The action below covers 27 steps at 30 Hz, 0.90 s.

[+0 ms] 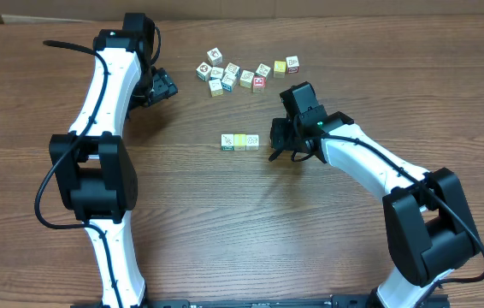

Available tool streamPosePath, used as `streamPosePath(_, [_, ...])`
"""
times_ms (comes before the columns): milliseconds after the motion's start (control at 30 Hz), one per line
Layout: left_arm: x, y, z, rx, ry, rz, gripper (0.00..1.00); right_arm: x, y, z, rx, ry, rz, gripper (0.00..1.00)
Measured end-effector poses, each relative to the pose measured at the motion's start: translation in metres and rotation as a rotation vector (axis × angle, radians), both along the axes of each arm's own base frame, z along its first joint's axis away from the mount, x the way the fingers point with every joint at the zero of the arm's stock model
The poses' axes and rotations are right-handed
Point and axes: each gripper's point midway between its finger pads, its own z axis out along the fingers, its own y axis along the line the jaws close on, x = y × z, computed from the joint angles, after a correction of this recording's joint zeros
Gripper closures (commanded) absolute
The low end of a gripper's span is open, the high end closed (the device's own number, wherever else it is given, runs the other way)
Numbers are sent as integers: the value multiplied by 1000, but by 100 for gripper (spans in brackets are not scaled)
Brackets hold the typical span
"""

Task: Form a horizontal line
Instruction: 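Lower the E block onto the table right of the pretzel block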

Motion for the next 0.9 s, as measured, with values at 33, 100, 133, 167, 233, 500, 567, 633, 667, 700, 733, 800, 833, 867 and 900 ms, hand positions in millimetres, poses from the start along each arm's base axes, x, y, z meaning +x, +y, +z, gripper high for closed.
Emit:
streamPosePath(33, [0,0,0,0,0,0,0,0,-1,0,-3,-1,-2,72])
streamPosePath(100, [0,0,0,0,0,0,0,1,-1,0,-6,-4,-3,71])
streamPosePath(133, [0,0,0,0,0,0,0,1,-1,0,-6,-4,-4,71])
streamPosePath(167, [0,0,0,0,0,0,0,1,-1,0,-8,-4,-4,72])
streamPosePath(233, [0,0,0,0,0,0,0,1,-2,0,-10,-6,-6,71])
streamPosePath(500, [0,0,0,0,0,0,0,3,-5,0,-24,-14,-14,71])
streamPosePath(567, [0,0,0,0,0,0,0,3,-5,0,-24,-14,-15,71])
streamPosePath(633, [0,0,0,0,0,0,0,3,-5,0,-26,-15,-16,72])
streamPosePath(667, [0,0,0,0,0,0,0,3,-5,0,-26,-16,-16,71])
streamPosePath(700, [0,0,0,0,0,0,0,4,-5,0,-25,-19,-15,71])
streamPosePath(733, [0,0,0,0,0,0,0,4,-5,0,-25,-20,-16,71])
streamPosePath(800, [0,0,0,0,0,0,0,4,-5,-2,-24,-23,-16,71])
streamPosePath(833, [0,0,0,0,0,0,0,4,-5,-3,-23,-26,-17,72])
streamPosePath(867, [0,0,0,0,0,0,0,3,-5,-4,-24,-27,-17,71])
streamPosePath(900, [0,0,0,0,0,0,0,3,-6,-5,-24,-27,-18,71])
